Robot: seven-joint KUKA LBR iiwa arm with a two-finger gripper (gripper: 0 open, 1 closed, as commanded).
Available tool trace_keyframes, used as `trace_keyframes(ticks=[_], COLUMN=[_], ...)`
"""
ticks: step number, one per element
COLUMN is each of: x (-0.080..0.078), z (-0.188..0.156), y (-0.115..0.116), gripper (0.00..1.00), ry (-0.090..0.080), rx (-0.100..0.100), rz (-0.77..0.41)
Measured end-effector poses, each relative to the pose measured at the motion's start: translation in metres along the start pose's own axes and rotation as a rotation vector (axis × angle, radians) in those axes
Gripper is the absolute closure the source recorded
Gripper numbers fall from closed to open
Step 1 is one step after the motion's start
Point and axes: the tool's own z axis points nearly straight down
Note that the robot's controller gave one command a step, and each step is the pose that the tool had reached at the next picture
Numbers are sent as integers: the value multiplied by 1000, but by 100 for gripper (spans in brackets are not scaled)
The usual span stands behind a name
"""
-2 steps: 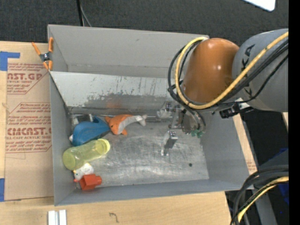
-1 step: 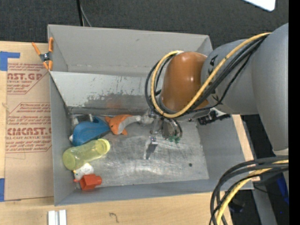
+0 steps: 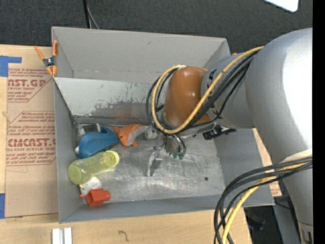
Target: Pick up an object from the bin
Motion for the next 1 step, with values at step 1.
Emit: trace_keyframes(ticks=[1], x=[-14], z=[4], y=[27], gripper=[0], ry=[-2], rx=[4], rz=[-40])
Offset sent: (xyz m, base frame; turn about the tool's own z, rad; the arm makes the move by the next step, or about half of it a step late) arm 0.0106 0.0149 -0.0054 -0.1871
